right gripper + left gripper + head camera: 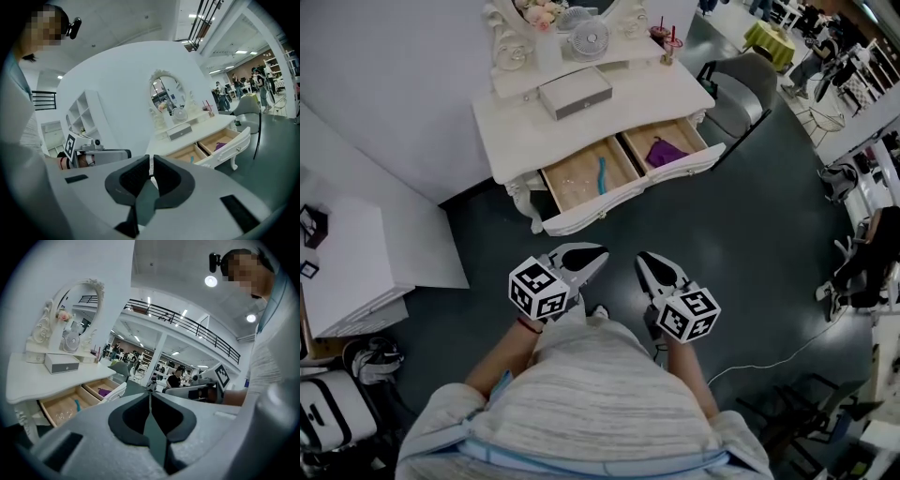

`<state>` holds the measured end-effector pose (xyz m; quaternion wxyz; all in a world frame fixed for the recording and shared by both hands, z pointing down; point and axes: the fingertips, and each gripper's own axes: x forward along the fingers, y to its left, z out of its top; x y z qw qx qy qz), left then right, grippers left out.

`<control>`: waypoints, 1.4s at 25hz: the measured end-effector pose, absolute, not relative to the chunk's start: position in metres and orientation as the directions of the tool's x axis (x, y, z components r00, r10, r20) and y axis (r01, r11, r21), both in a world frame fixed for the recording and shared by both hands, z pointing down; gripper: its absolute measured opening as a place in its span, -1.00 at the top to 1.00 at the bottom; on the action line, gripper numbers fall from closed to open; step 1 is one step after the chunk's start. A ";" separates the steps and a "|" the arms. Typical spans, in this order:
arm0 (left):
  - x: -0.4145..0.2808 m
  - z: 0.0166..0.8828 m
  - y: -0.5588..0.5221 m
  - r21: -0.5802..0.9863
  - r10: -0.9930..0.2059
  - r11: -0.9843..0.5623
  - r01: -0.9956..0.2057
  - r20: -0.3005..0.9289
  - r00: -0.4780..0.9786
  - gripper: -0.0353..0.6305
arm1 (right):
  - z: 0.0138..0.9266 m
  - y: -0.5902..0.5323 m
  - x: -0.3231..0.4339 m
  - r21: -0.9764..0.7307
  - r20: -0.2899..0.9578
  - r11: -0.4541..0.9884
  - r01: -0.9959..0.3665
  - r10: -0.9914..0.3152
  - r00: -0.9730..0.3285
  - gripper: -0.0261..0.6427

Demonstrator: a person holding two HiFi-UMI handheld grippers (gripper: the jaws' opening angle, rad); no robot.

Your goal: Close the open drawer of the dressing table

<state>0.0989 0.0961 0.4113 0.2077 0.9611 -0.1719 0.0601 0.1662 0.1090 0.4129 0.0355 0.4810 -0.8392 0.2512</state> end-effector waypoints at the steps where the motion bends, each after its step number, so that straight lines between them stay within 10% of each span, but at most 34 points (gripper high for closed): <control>1: 0.096 0.412 0.091 0.381 -0.312 -0.851 -0.361 0.185 0.932 0.82 | 0.414 0.104 0.163 -0.387 0.304 0.417 -0.822 -0.784 -0.541 0.89; 35: 0.057 0.495 -0.014 0.400 -0.363 -0.792 -0.461 0.299 0.883 0.82 | 0.500 -0.021 0.107 -0.249 0.471 0.527 -0.813 -0.667 -0.577 0.89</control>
